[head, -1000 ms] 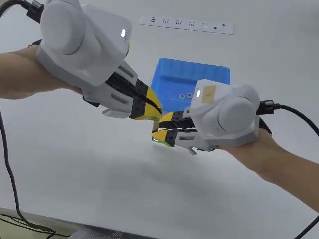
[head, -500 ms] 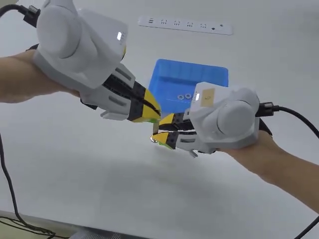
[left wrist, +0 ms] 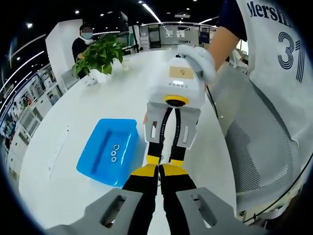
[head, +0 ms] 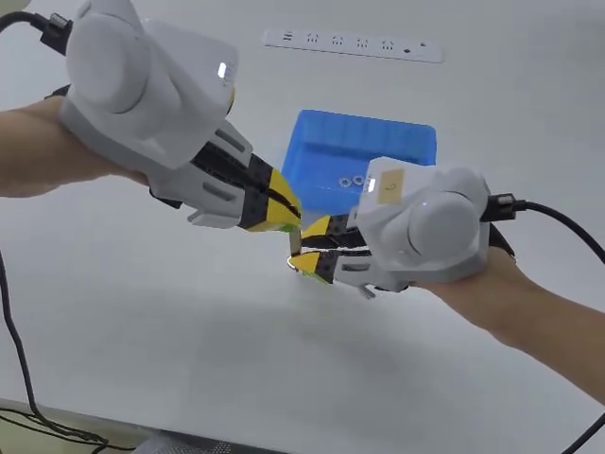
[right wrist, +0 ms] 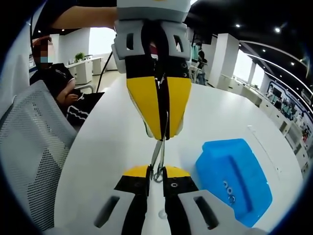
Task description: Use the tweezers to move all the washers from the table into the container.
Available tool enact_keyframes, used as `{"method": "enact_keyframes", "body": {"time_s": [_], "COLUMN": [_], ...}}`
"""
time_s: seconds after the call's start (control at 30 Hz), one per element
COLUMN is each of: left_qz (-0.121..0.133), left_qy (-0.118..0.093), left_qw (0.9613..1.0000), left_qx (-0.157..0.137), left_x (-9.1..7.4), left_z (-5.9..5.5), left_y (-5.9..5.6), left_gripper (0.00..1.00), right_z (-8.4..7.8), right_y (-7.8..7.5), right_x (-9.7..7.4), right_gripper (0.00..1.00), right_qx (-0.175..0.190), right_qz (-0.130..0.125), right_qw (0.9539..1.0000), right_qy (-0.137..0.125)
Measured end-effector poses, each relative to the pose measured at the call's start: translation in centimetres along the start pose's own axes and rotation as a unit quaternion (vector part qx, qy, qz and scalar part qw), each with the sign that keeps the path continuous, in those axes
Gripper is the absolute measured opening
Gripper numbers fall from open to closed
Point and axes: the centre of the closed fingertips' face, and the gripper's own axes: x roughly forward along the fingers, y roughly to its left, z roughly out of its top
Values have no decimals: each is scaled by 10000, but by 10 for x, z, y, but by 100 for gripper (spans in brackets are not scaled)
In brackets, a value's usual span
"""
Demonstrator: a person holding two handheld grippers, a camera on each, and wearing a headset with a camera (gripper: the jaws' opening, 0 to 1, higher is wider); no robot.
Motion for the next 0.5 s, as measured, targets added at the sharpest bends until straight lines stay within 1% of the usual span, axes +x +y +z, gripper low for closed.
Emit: {"method": "enact_keyframes", "body": {"time_s": [0.27,0.3,0.5], "left_qz": [35,19,66], "left_qy": [18,67,78], "left_qw": [10000,10000,9999], "left_qx": [-34,-44,-73], "left_x": [0,0,0], "left_z": [-3,-4,-4], "left_y": [1,0,1], "left_gripper": [6,6,6], "right_z": [0,-1,-1], "right_y": [0,0,0], "right_x": [2,3,4], "right_gripper": [11,11,11], "right_qx": [-53,-58,-60], "right_qz": [33,40,51], "right_qw": [10000,10000,10000], "right_qy": [30,39,45]}}
